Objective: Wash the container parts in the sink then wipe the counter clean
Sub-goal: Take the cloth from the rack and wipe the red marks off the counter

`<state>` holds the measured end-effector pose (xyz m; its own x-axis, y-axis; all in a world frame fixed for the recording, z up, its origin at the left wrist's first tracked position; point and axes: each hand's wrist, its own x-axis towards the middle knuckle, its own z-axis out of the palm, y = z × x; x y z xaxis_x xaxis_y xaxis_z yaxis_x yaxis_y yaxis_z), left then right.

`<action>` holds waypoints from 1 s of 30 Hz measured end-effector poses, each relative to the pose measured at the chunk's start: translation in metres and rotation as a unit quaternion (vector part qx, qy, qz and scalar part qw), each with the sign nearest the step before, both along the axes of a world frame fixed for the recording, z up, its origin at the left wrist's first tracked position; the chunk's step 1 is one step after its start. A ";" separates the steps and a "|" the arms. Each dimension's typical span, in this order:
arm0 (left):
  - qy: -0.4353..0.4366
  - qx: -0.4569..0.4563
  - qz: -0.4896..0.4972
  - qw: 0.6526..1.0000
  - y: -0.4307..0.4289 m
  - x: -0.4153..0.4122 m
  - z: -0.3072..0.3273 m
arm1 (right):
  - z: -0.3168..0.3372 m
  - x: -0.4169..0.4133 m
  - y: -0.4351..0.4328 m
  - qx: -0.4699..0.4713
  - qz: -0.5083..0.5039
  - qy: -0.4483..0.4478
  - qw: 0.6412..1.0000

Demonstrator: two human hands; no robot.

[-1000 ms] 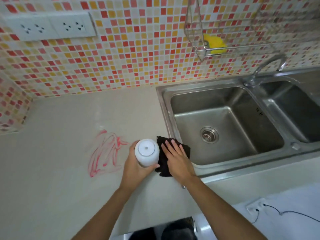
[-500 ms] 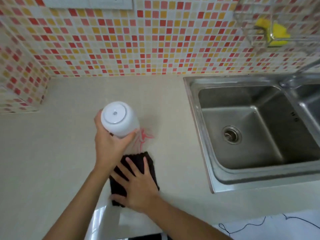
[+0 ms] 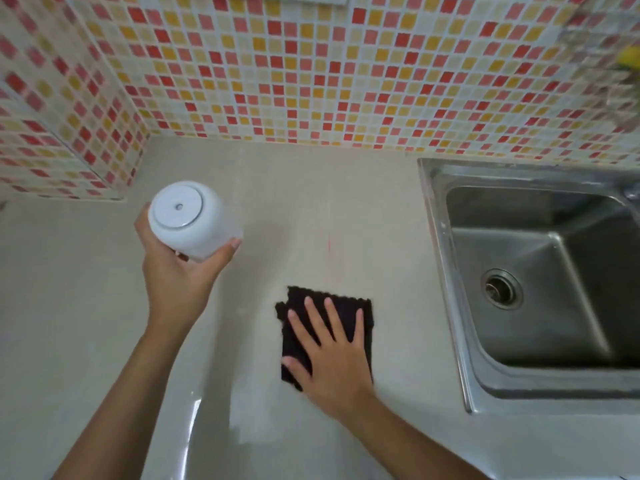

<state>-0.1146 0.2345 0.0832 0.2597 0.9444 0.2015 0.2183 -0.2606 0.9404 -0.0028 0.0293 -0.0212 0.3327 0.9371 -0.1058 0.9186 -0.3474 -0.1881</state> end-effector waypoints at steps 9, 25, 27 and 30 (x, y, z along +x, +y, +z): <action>0.011 -0.006 -0.015 1.000 0.005 0.029 -0.007 | -0.006 0.077 0.124 0.004 0.006 -0.014 1.000; 0.012 -0.021 -0.043 0.999 0.016 0.033 0.014 | 0.000 -0.008 -0.017 -0.005 -0.016 0.016 1.000; 0.010 -0.022 -0.055 0.998 0.012 0.038 0.015 | 0.001 0.005 0.000 0.000 -0.001 0.015 1.000; 0.014 -0.019 -0.054 0.998 0.006 0.039 0.011 | -0.002 0.039 0.050 0.015 -0.015 0.004 1.000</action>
